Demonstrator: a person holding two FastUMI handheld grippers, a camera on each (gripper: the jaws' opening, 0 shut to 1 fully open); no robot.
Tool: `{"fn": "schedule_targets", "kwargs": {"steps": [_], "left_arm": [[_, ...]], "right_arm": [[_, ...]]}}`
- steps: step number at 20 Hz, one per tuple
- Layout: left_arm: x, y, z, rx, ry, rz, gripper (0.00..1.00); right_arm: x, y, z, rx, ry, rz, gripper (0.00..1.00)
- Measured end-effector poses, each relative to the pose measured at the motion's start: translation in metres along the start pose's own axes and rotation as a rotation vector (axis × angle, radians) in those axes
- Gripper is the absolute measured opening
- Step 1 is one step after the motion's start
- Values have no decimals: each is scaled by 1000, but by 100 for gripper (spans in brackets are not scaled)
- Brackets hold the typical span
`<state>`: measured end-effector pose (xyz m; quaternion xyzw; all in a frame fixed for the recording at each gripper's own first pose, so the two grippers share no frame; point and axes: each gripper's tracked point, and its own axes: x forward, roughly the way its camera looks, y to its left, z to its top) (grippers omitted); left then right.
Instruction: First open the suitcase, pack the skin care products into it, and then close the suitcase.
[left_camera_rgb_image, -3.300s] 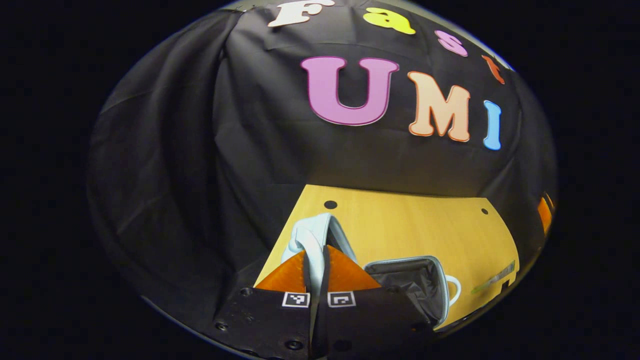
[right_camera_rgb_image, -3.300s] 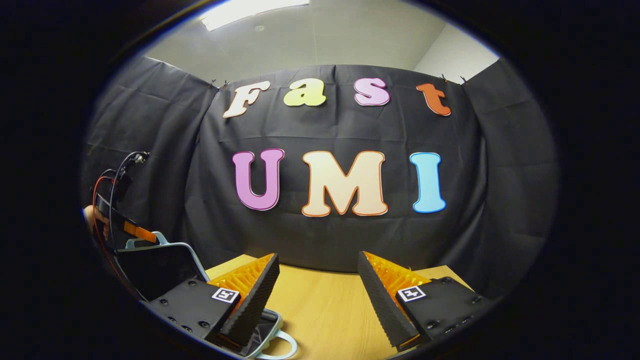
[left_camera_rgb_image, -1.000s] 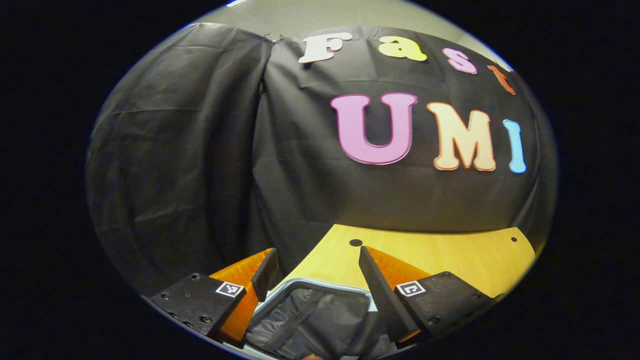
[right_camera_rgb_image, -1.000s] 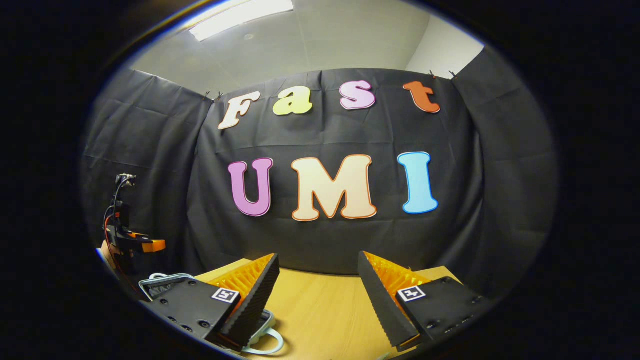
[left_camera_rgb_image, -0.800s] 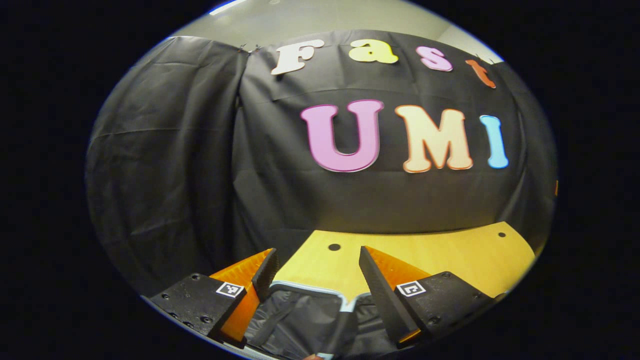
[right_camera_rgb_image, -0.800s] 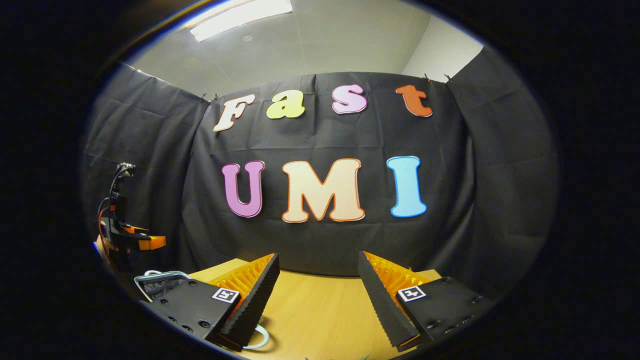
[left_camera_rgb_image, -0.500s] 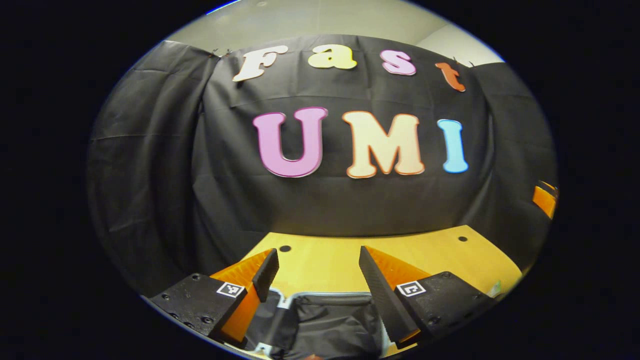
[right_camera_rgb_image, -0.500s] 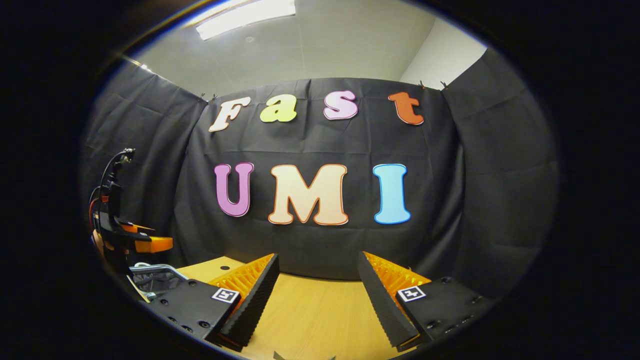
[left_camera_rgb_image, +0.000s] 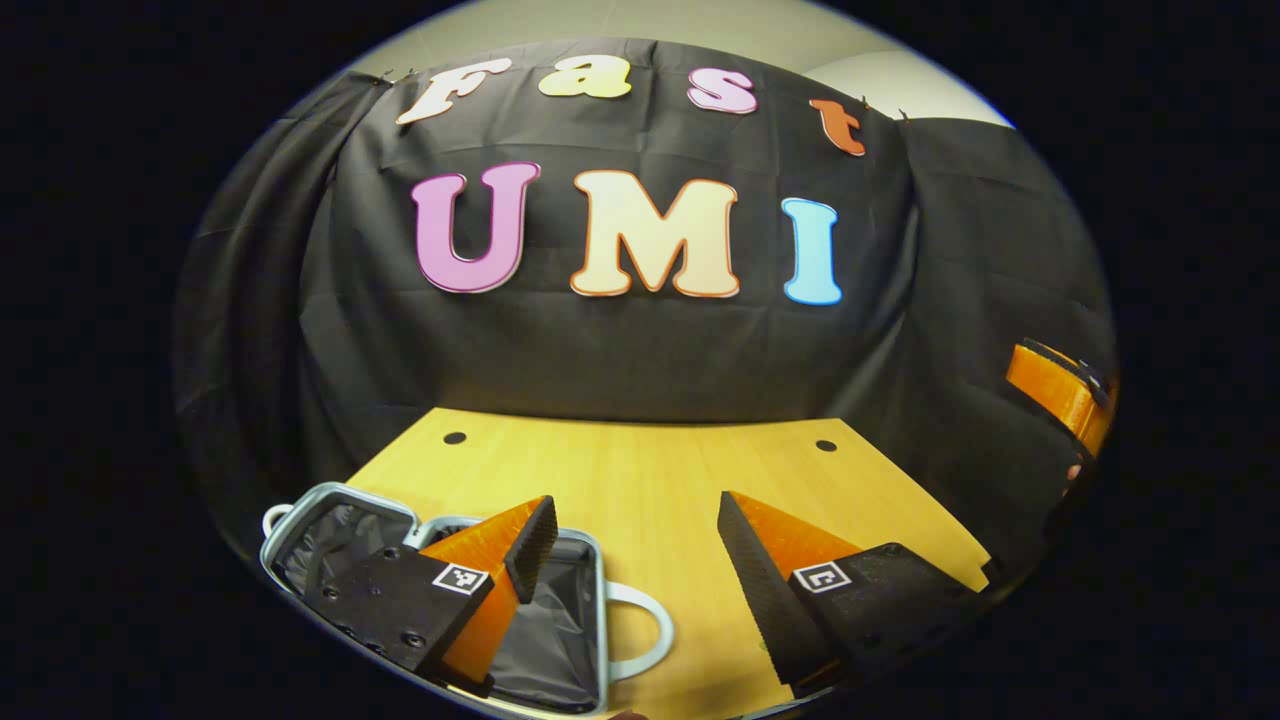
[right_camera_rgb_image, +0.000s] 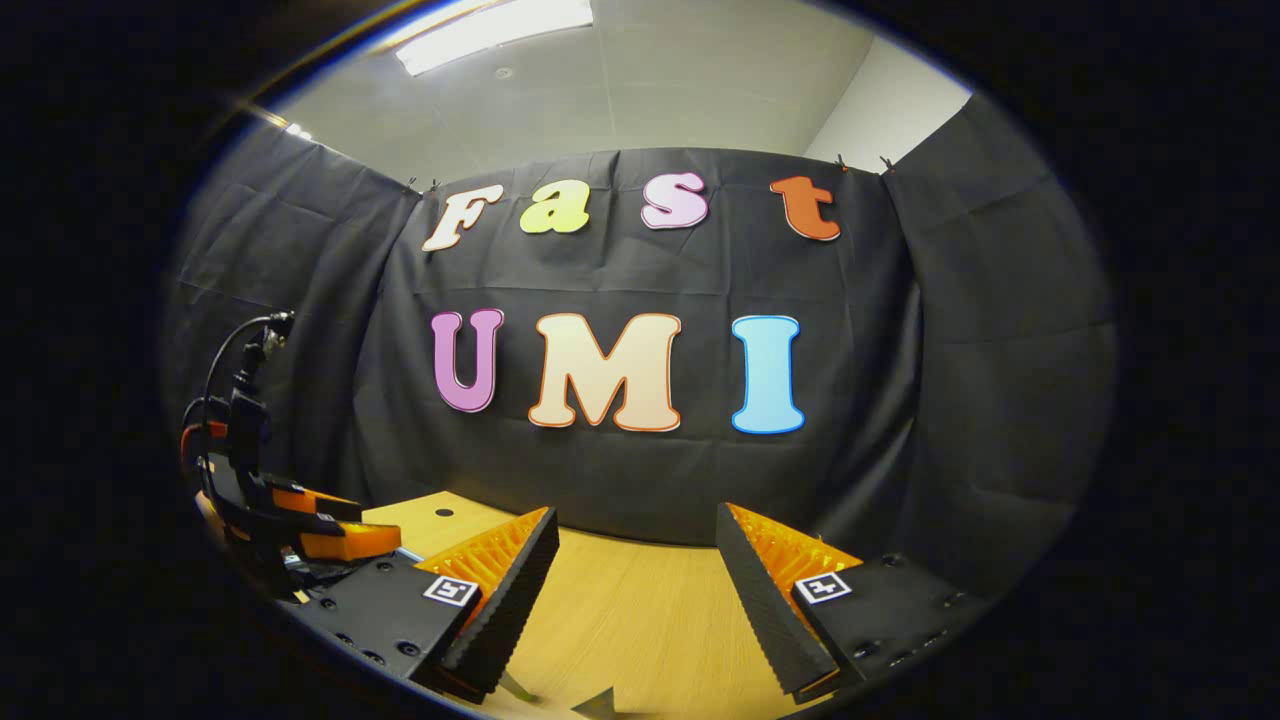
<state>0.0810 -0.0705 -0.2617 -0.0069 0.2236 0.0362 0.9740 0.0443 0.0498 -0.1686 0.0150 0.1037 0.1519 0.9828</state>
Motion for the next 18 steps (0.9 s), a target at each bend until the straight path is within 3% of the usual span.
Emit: {"fn": "schedule_targets", "kwargs": {"steps": [9, 14, 15, 16, 18], "left_arm": [[3, -88, -95, -76, 128, -138, 94], [14, -118, -139, 22, 139, -163, 94], [20, -122, -153, 35, 155, -162, 90], [25, -128, -167, 36, 178, -174, 94], [34, -134, -190, 28, 219, -175, 90]], "right_arm": [[-26, -22, -37, 28, 68, 2, 100], [-36, -33, -59, 40, 121, -18, 99], [-37, -35, -61, 39, 122, -22, 99], [-38, -36, -63, 38, 123, -25, 99], [-39, -34, -72, 40, 140, -22, 99]]}}
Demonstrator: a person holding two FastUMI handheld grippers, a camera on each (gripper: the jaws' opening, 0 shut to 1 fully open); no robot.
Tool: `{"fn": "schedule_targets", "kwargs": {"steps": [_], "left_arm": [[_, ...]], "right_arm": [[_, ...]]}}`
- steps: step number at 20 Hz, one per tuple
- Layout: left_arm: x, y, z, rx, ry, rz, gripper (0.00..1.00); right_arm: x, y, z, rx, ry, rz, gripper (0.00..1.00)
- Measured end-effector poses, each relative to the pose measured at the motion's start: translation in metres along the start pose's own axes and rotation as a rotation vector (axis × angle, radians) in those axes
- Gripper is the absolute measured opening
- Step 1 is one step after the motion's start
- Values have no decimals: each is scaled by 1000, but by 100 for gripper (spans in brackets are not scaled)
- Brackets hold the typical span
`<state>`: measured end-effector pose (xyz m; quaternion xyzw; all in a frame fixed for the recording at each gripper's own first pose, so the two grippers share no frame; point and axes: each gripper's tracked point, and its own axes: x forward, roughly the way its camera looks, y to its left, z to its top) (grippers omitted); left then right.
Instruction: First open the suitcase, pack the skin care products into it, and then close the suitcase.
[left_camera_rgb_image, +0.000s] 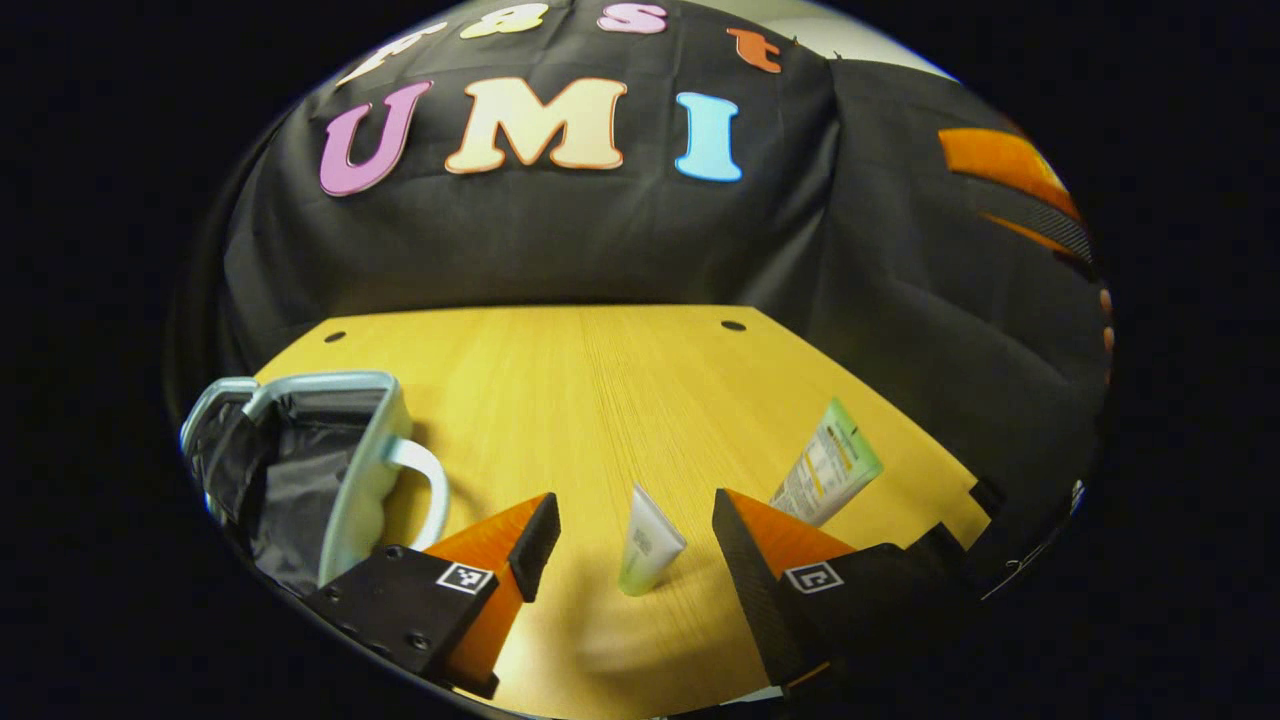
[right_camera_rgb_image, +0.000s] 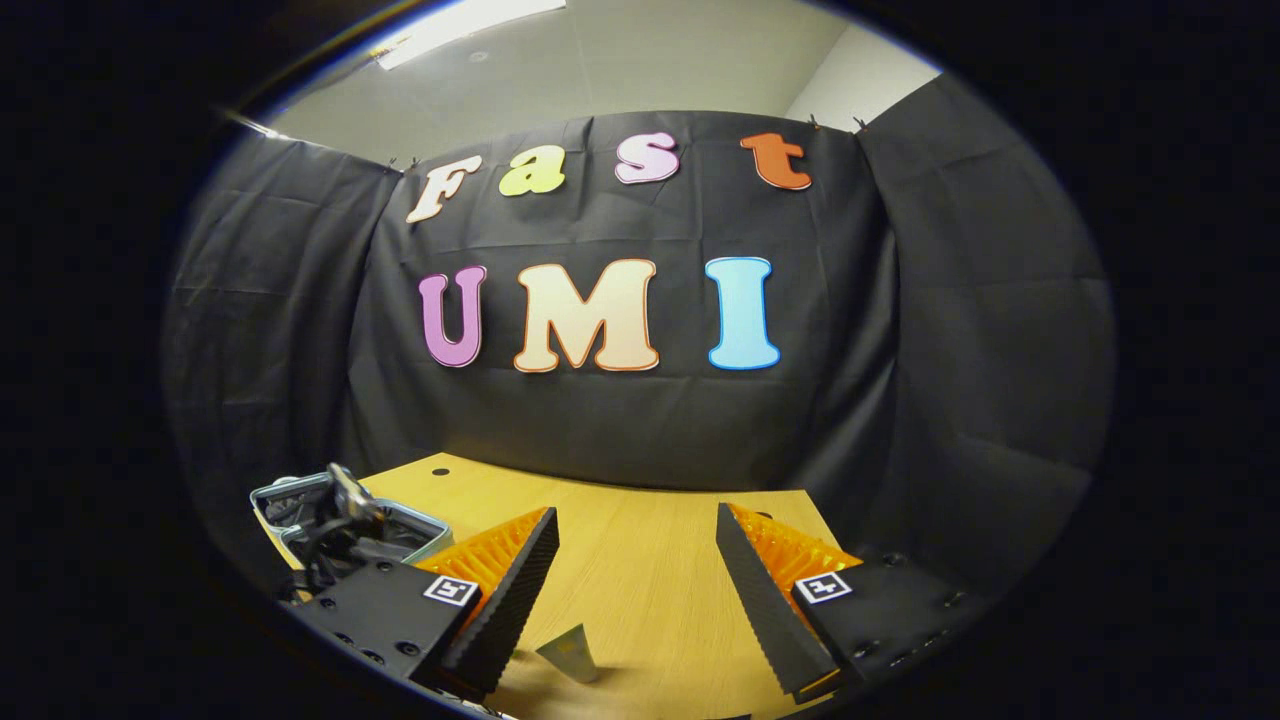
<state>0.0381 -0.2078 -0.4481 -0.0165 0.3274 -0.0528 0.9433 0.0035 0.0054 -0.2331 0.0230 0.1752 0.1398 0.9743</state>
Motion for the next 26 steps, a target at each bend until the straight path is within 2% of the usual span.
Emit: {"fn": "schedule_targets", "kwargs": {"steps": [2, 4, 6, 7, 9, 13, 17, 23, 25, 26], "left_arm": [[11, -1, -13, 3, 40, 14, 71], [21, 5, -25, 14, 68, 36, 39], [24, 5, -20, 12, 63, 18, 18], [21, 5, -19, 0, 71, 12, 13], [15, 10, -3, -4, 60, 10, 10], [-3, 26, 29, -10, 50, 30, 10], [-29, 47, 59, -4, 21, 84, 9], [-64, 77, 86, -34, 8, 160, 9], [-74, 85, 86, -46, 5, 178, 10], [-78, 90, 84, -50, 12, 192, 10]], "right_arm": [[0, 3, -7, -7, 11, 10, 99], [0, 4, -13, -19, 11, 16, 99], [0, 7, -22, -30, 10, 27, 99], [2, 9, -29, -41, 9, 33, 99], [4, 15, -49, -67, 18, 50, 99], [6, 39, -93, -127, 51, 108, 99], [12, 55, -140, -163, 114, 147, 100], [29, 58, -223, -125, 271, 116, 99], [33, 63, -251, -86, 351, 137, 99], [34, 63, -262, -70, 381, 139, 96]]}}
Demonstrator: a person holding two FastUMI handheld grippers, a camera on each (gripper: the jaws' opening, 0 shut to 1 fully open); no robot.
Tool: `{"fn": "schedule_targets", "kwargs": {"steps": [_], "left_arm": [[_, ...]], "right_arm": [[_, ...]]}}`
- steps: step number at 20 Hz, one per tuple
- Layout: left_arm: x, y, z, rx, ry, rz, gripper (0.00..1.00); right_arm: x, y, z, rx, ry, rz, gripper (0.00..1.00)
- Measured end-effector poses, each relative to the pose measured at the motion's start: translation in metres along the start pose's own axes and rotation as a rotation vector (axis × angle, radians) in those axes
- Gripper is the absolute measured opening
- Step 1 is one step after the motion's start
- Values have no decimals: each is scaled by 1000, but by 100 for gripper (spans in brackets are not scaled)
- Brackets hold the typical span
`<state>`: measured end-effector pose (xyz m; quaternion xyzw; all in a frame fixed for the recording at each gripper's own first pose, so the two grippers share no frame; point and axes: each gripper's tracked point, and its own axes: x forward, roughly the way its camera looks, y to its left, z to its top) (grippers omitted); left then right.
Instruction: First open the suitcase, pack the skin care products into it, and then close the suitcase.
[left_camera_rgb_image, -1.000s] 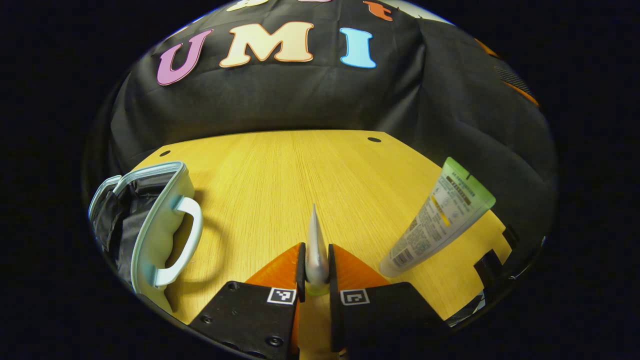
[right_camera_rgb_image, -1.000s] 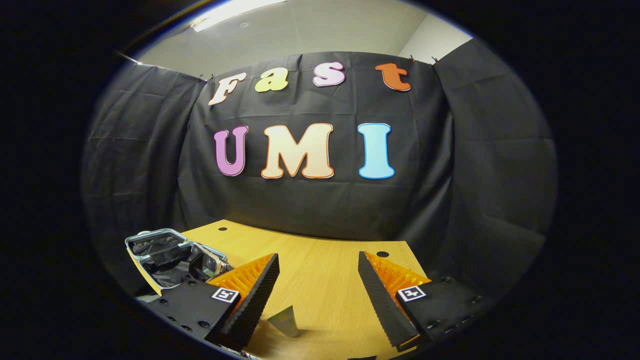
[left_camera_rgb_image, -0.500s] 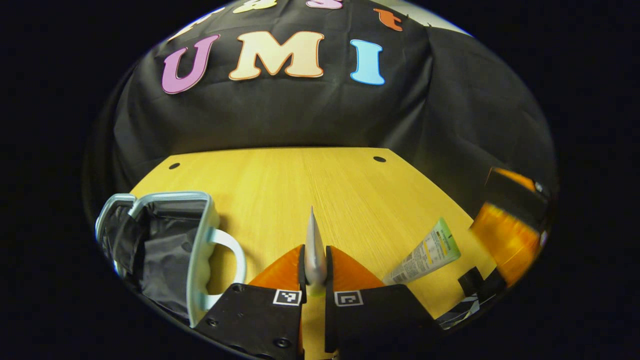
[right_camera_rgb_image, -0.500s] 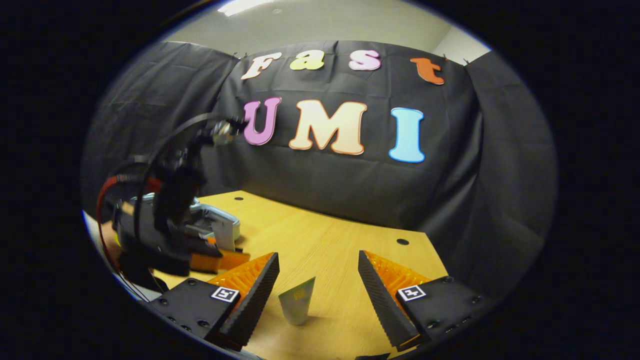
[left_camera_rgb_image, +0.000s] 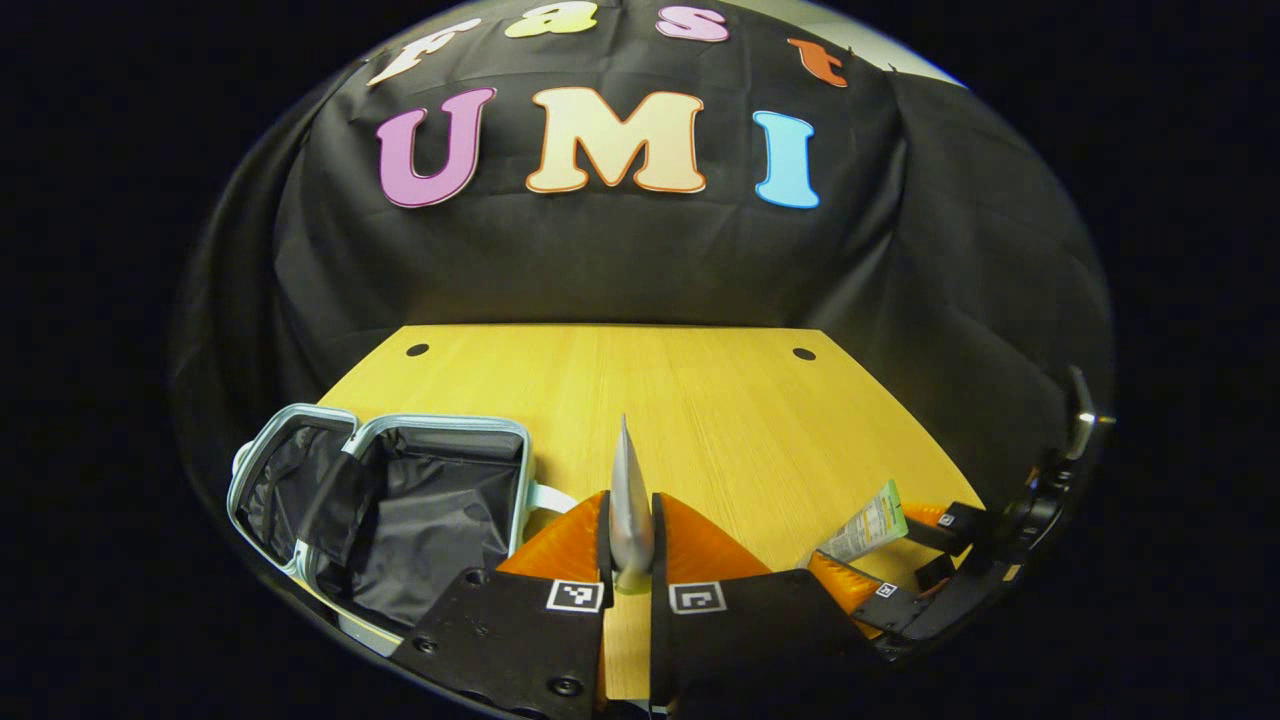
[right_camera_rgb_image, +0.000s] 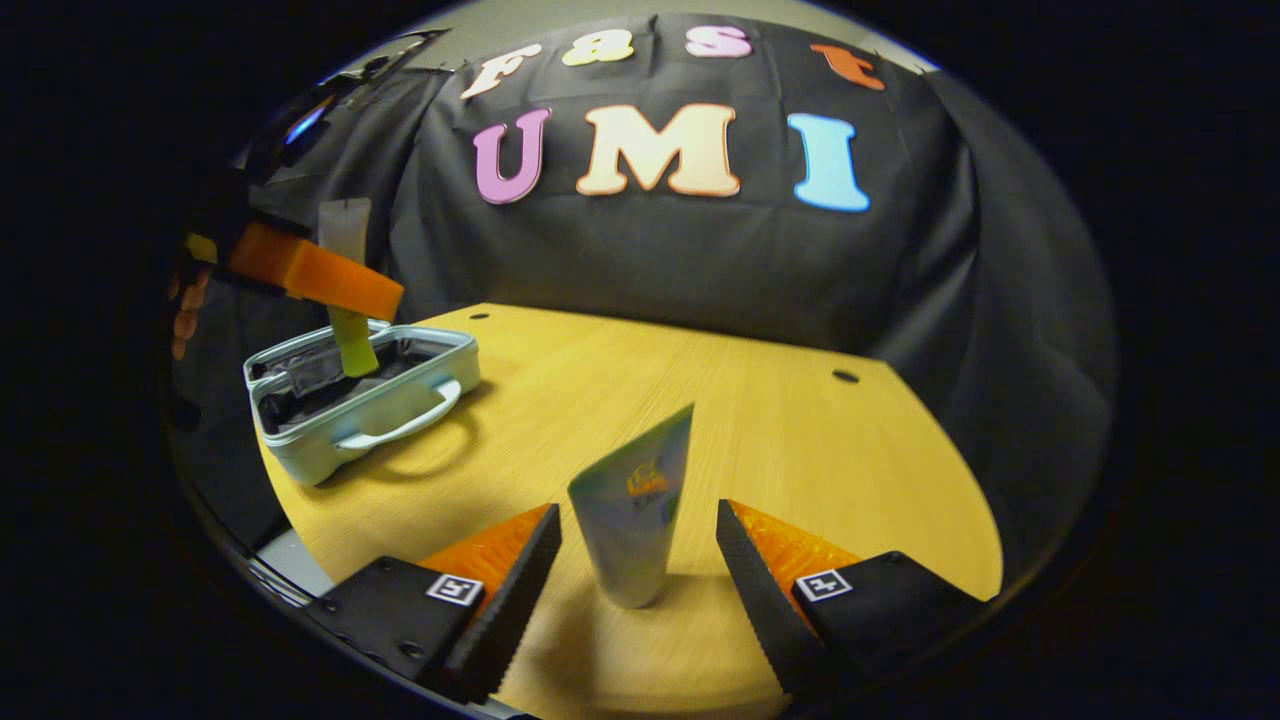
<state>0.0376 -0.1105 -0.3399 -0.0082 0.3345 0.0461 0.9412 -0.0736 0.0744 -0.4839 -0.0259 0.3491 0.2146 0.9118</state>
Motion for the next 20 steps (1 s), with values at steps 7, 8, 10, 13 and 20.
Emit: {"fn": "schedule_targets", "kwargs": {"steps": [7, 8, 10, 13, 20], "left_arm": [[-8, 31, -17, -22, 50, 54, 10], [-8, 37, -19, -24, 59, 65, 10], [-13, 55, -20, -23, 64, 92, 10], [-17, 87, -26, -17, 105, 113, 10], [0, 167, -60, 16, 318, 95, 10]], "right_arm": [[12, 2, -1, 14, 51, 23, 27], [12, 7, 0, 21, 68, 42, 28], [12, 15, 10, 11, 75, 76, 24], [10, 26, 39, 15, 60, 96, 24], [18, 125, 112, 77, 63, 188, 24]]}}
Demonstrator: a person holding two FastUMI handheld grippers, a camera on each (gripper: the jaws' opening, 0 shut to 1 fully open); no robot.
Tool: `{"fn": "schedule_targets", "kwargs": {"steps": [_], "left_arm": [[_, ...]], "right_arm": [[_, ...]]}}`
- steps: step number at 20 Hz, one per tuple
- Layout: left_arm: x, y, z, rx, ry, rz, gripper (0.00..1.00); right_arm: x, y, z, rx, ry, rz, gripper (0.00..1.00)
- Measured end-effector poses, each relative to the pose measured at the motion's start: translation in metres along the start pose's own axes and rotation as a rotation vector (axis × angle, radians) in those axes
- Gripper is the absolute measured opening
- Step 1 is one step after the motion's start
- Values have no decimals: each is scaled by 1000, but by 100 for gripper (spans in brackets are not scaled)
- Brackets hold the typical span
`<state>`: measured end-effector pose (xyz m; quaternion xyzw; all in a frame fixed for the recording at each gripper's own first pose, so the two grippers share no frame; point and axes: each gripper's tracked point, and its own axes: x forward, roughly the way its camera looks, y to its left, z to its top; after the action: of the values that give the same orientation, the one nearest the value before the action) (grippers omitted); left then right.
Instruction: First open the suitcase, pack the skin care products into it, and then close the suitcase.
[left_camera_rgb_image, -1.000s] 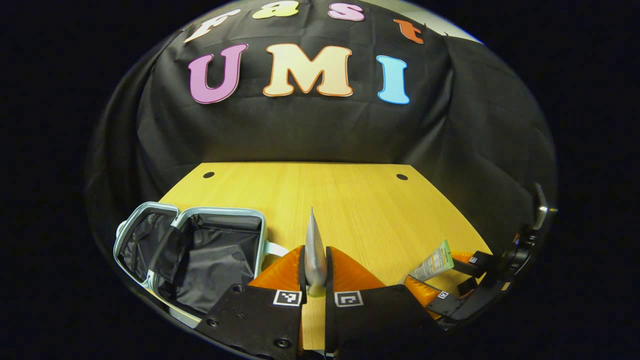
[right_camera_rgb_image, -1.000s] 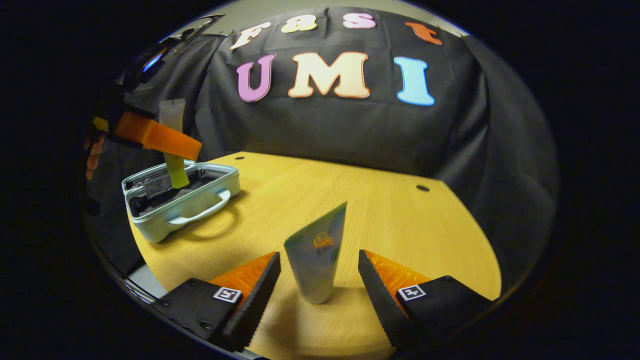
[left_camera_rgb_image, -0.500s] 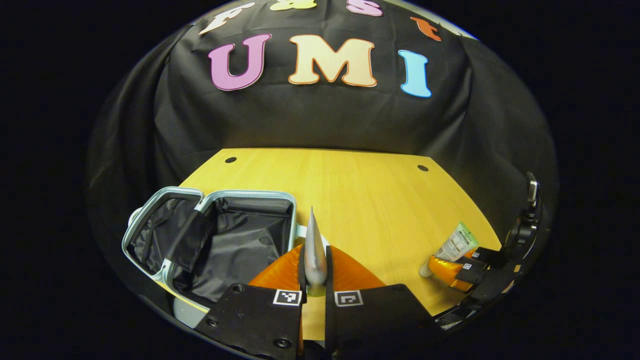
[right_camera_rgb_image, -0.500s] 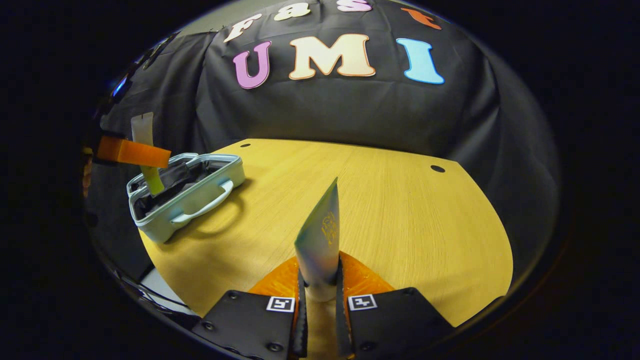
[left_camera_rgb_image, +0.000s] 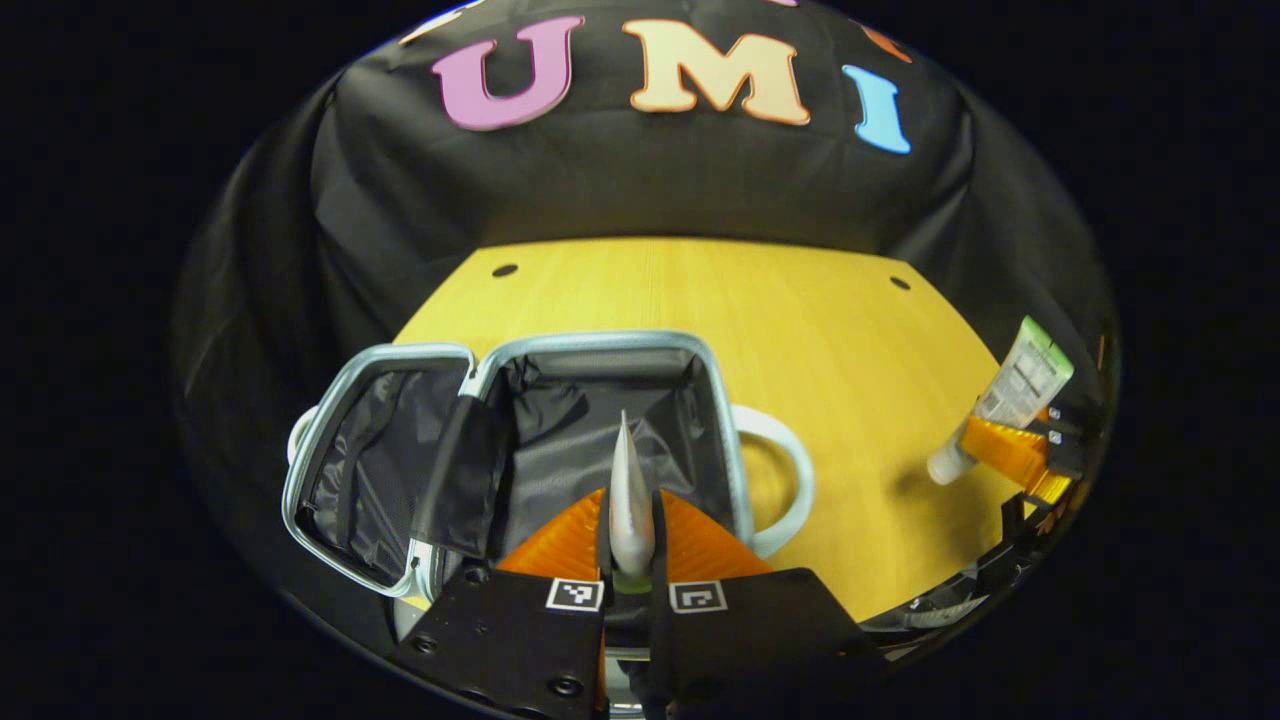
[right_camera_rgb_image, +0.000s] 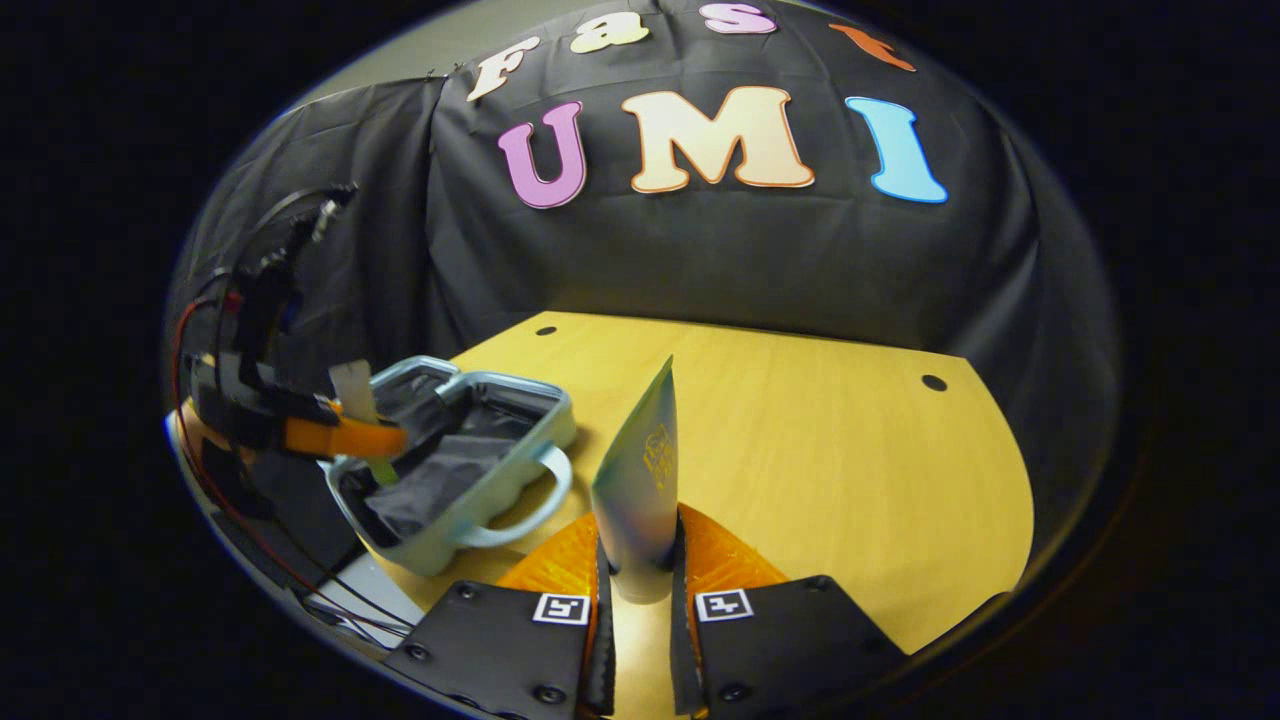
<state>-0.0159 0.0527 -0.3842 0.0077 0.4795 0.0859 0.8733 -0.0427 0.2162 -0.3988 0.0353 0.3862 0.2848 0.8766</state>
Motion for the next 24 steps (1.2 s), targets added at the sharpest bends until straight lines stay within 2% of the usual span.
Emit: {"fn": "schedule_targets", "kwargs": {"steps": [2, 6, 9, 11, 13, 15, 17, 19, 21, 22, 23, 24], "left_arm": [[15, 13, -13, 10, 72, -27, 10], [36, 32, -31, 18, 144, -88, 11], [39, 31, -28, -60, 127, -170, 19], [30, 29, -18, -91, 90, -230, 50], [21, 42, -3, -83, 38, -250, 81], [12, 57, 9, -94, 0, -268, 84], [6, 83, 20, -117, -36, -261, 81], [2, 120, 25, -136, -66, -221, 80], [-1, 164, 28, -158, -88, -165, 80], [-2, 188, 29, -173, -104, -138, 80], [-5, 214, 28, -194, -109, -109, 81], [-5, 239, 27, -219, -109, -78, 81]], "right_arm": [[13, 43, 10, 15, 26, 53, 24], [35, 112, 2, 52, 153, 157, 24], [51, 140, -14, 85, 246, 179, 24], [64, 152, -22, 93, 280, 175, 24], [75, 165, -24, 115, 298, 176, 24], [81, 178, -34, 134, 355, 167, 24], [92, 191, -61, 159, 435, 158, 24], [101, 202, -84, 181, 501, 128, 24], [106, 197, -93, 168, 513, 66, 27], [104, 202, -92, 180, 513, 61, 27], [103, 203, -84, 199, 496, 51, 31], [108, 214, -80, 228, 468, 70, 54]]}}
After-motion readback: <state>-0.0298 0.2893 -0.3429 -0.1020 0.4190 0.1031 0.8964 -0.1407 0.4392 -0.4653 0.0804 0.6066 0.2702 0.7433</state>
